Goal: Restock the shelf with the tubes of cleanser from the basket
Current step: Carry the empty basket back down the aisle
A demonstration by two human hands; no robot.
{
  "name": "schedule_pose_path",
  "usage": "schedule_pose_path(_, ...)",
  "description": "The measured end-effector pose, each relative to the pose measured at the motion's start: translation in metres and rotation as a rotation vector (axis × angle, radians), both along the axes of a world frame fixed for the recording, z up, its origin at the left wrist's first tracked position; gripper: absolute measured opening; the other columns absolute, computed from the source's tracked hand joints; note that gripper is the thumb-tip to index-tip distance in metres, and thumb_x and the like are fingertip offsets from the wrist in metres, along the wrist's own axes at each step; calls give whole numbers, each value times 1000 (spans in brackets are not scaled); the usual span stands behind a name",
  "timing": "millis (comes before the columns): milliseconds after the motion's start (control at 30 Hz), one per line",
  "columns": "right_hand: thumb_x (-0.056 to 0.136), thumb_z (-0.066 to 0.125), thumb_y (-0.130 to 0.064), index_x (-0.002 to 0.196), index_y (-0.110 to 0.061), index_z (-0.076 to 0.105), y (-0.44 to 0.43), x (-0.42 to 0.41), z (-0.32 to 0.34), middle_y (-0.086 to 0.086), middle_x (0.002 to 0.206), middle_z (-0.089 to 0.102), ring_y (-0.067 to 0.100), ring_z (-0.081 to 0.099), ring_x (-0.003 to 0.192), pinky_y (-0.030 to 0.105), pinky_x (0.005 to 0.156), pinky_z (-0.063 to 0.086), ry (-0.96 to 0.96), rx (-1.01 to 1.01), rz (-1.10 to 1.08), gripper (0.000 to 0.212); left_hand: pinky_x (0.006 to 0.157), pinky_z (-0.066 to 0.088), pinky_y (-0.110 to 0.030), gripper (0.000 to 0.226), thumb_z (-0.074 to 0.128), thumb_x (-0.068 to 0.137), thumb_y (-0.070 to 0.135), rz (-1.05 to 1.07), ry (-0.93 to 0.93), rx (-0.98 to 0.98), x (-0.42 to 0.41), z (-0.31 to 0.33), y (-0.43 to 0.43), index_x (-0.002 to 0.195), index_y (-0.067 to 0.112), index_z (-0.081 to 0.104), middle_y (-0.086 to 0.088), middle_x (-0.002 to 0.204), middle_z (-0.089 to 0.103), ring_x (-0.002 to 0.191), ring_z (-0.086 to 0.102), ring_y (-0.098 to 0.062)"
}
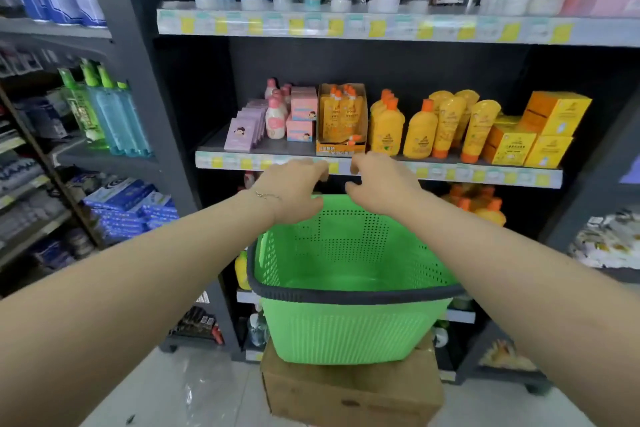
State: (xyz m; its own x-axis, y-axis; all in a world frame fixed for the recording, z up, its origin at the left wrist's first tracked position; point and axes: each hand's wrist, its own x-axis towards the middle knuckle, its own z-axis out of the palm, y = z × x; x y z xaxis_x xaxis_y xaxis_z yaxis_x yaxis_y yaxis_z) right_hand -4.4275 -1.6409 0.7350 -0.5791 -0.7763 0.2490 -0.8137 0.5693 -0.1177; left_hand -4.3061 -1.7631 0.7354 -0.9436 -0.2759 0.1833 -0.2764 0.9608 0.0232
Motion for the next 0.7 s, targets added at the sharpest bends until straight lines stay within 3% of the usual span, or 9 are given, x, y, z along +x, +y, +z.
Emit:
schedule_pose_path(133,92,56,-33,120,-14,56,18,16,-37,8,117,57,29,59,102,36,75,48,11,96,-3,34,89,49,-40,38,53,90,34,-62,-107,49,21,-39,9,127,24,47,2,126,55,109,56,-22)
schedule_pose_path(233,92,56,-31,113,-12,59,33,24,-61,7,110,60,26,60,93,31,65,44,-14,126,-16,28,91,50,-39,37,51,93,38,-90,-133,116,34,-66,14,126,23,49,1,127,57,110,56,-20)
schedule_pose_path(433,93,49,-18,104,-11,60,62,34,-95,8,102,62,27,58,83,31,60,42,-100,230,-55,17,90,50,-40,41,45,95,50,-137,-266,155,49,-101,23,126,24,51,2,124,58,109,56,-19)
schedule_pose_path(633,94,41,-10,111,-12,60,84,40,-113,10,108,64,30,60,90,44,77,55,-279,301,-47,25,74,54,-37,27,48,95,42,-172,-311,160,53,-116,36,112,22,56,1,99,62,83,60,-18)
schedule_pose_path(700,95,40,-11,109,-12,61,90,40,-114,9,106,64,28,59,88,42,76,54,-294,324,-8,25,74,55,-38,24,50,94,35,-174,-314,148,53,-117,37,113,21,56,0,99,63,83,61,-19)
